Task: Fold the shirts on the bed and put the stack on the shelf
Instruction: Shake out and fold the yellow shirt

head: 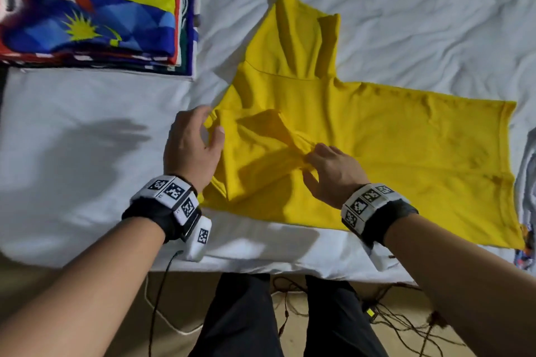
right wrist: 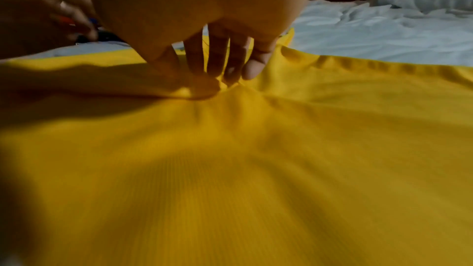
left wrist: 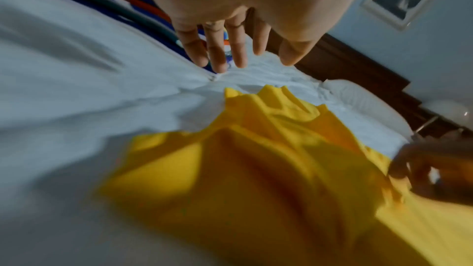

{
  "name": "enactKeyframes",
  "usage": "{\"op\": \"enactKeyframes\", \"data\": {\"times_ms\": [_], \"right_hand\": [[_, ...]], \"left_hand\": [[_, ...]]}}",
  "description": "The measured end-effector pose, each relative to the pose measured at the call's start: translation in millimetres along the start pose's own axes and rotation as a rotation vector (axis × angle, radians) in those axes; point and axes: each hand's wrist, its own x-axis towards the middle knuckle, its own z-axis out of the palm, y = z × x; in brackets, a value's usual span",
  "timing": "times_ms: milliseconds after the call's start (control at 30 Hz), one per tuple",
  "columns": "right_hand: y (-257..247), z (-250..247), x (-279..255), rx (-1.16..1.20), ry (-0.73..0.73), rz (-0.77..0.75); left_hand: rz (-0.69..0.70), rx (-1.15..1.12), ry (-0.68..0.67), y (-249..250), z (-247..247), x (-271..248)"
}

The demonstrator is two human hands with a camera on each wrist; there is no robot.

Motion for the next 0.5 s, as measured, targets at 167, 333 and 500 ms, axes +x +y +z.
{"op": "enactKeyframes", "data": {"times_ms": [167,333,500], "right_hand": [[-32.4,-22.1,57.8,0.173,0.045,0.121],[-39.1,-40.8,103.8,0.359,-0.072,0.224],[-3.0,-55.2,108.3,0.51,0.26,0.433]], "left_hand": [[0.006,0.119,-0.219,-52.3,-13.7,-58.7],[0.021,0.224,-0.254,-65.6,-3.2,-100.7],[-0.156,0.172,-0.121,-62.7,8.3,-97.7]]}}
